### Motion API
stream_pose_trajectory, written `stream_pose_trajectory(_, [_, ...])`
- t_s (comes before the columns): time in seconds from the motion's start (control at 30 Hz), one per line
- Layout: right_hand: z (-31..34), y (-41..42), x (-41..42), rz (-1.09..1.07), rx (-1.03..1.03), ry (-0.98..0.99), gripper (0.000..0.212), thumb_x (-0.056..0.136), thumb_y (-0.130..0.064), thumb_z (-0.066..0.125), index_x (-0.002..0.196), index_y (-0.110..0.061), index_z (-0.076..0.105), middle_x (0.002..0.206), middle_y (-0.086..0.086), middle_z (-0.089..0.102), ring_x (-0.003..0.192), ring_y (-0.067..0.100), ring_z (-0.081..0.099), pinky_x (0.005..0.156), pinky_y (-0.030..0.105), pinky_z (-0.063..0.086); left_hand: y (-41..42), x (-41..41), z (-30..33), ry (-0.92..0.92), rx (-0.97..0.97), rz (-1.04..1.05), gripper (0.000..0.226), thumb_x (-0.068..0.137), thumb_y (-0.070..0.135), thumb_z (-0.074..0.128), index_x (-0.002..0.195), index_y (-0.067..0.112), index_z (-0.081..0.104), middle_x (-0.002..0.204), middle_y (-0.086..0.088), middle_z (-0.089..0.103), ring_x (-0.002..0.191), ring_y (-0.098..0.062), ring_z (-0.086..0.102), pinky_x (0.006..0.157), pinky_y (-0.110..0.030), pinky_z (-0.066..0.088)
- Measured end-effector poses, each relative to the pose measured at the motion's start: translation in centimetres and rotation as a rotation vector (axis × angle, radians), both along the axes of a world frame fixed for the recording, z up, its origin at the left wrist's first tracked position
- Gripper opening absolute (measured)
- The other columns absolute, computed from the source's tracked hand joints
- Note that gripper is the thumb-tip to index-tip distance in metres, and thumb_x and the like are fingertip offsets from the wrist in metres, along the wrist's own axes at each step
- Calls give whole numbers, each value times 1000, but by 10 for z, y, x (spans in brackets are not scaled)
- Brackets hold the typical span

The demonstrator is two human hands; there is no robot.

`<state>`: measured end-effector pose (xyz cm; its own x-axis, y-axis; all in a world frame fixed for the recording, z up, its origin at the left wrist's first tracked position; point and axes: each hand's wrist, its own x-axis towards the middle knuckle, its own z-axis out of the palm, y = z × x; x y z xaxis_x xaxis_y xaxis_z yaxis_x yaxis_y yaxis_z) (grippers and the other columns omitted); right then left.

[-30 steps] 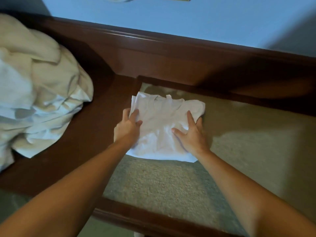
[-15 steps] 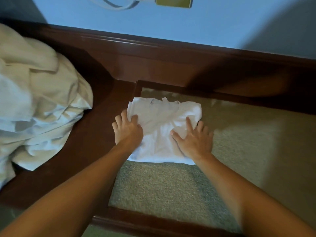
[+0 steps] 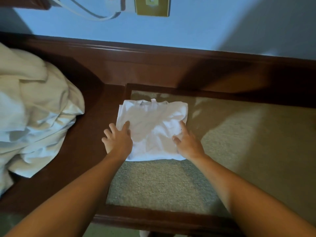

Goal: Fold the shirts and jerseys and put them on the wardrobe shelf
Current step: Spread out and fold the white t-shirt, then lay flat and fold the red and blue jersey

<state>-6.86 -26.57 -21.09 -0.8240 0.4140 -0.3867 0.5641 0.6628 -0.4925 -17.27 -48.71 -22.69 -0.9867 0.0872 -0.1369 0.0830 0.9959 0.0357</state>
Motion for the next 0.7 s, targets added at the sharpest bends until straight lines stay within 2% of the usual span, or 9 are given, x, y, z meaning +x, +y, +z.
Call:
stream_pose_trajectory(0.1, [-3, -11, 3, 6, -17, 6, 64, 107, -35, 45, 159, -34, 8, 123, 13, 65, 101, 34, 67, 78, 43, 56, -5, 3, -2, -5, -1, -88, 51, 100, 25, 48, 147, 34, 32, 120, -13, 38, 103, -33, 47, 77, -42, 47])
stream_pose_trajectory(0.2, [-6, -17, 6, -20, -18, 3, 66, 107, -35, 44, 161, -30, 7, 104, 13, 69, 91, 35, 68, 78, 47, 57, -8, -2, 4, -93, 82, -129, 58, 94, 16, 57, 145, 28, 31, 124, -12, 33, 105, -33, 47, 72, -41, 47])
stream_pose_trajectory(0.3, [-6, -21, 11, -34, -23, -18, 66, 107, -37, 43, 161, -28, 6, 106, 16, 66, 95, 38, 67, 79, 48, 57, -14, -10, 9, -146, 133, -163, 64, 92, 12, 59, 147, 27, 31, 126, -13, 32, 107, -35, 50, 80, -45, 50])
stream_pose_trajectory(0.4, [-7, -22, 13, -19, 53, -40, 66, 106, -44, 42, 160, -31, 6, 111, 14, 65, 95, 38, 66, 77, 46, 57, -16, -10, 9, -169, 140, -171, 64, 91, 12, 59, 148, 27, 31, 127, -13, 33, 109, -34, 49, 81, -45, 49])
stream_pose_trajectory(0.5, [-6, -17, 13, -30, 153, -68, 69, 102, -57, 40, 158, -32, 9, 139, 13, 53, 120, 39, 57, 87, 47, 54, -11, -6, 7, -48, 102, -150, 43, 97, 18, 50, 140, 25, 45, 128, -12, 38, 110, -33, 45, 84, -42, 45])
stream_pose_trajectory(0.57, [0, -11, 16, -35, 232, -46, 72, 100, -62, 38, 157, -28, 13, 150, 13, 41, 132, 38, 47, 93, 49, 52, -5, -4, 10, 95, 94, -235, 32, 96, 23, 56, 127, 21, 60, 128, -14, 46, 110, -34, 45, 86, -45, 44])
stream_pose_trajectory(0.63, [12, -3, 21, -55, 297, 12, 70, 99, -62, 39, 156, -25, 21, 146, 13, 42, 129, 36, 50, 91, 47, 51, 6, -4, 21, 178, 147, -382, 28, 91, 27, 65, 117, 17, 66, 131, -16, 52, 114, -37, 49, 86, -50, 46])
stream_pose_trajectory(0.7, [26, 9, 27, -81, 318, 54, 64, 100, -59, 41, 153, -25, 32, 138, 10, 49, 121, 33, 54, 89, 44, 51, 28, -2, 43, 137, 244, -520, 28, 92, 29, 63, 116, 14, 67, 130, -14, 57, 116, -37, 53, 91, -50, 44])
